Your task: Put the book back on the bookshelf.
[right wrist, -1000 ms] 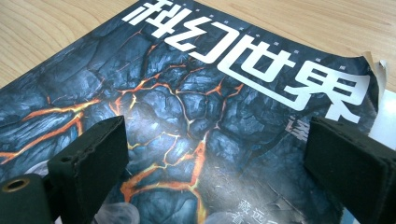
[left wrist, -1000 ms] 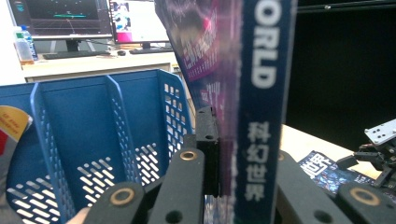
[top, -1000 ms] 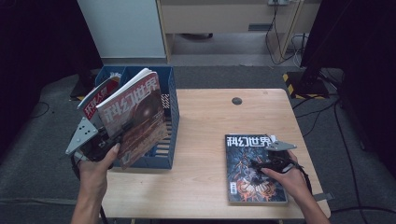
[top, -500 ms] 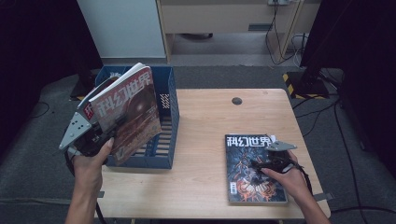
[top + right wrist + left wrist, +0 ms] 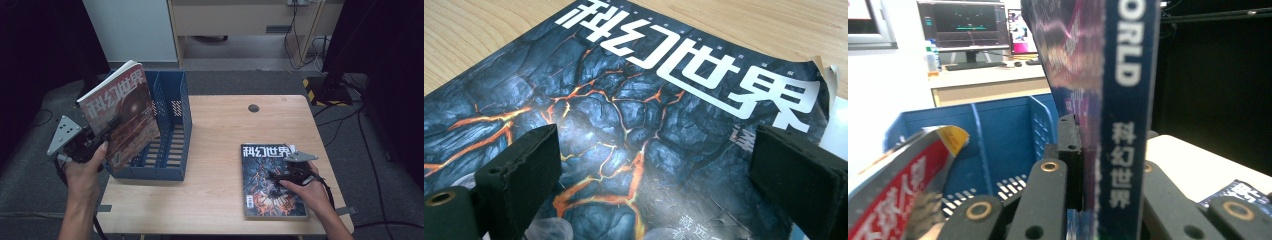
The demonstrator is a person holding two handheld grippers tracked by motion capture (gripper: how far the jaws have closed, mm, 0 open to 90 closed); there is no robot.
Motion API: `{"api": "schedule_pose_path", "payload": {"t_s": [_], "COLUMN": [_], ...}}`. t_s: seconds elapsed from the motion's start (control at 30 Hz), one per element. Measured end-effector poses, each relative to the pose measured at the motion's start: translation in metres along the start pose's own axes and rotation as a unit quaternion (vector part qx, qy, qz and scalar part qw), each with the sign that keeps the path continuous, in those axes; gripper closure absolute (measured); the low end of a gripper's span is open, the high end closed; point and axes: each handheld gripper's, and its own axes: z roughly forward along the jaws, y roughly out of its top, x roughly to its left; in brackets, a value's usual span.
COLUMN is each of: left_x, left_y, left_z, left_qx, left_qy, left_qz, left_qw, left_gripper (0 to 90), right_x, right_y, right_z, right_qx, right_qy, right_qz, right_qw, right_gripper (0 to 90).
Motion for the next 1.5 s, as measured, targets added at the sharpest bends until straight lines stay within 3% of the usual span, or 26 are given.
{"api": "schedule_pose_path", "payload": {"t_s": [0.27, 0.9, 1.5], "left_x": [0.010, 0.017, 0.015], "left_y": [0.002, -0.011, -0.033], "left_z": [0.006, 0.046, 0.077], "left_qx": [-0.001, 0.020, 0.031], "left_qy": [0.020, 0.042, 0.037], "left_qz": [-0.007, -0.007, -0.014], "left_qw": [0.9998, 0.9989, 0.9987], "left_gripper": [84.1, 84.1, 84.1], "right_x": [0.000, 0.000, 0.000], "right_y": [0.000, 0.000, 0.000], "right_z": [0.000, 0.000, 0.000], "right_qx": [-0.002, -0.002, -0.002], "right_qy": [-0.001, 0.000, 0.000], "right_qz": [0.000, -0.001, -0.001], "right_qw": [1.0000, 1.0000, 1.0000], "right_gripper": [6.7, 6.7, 6.7]}}
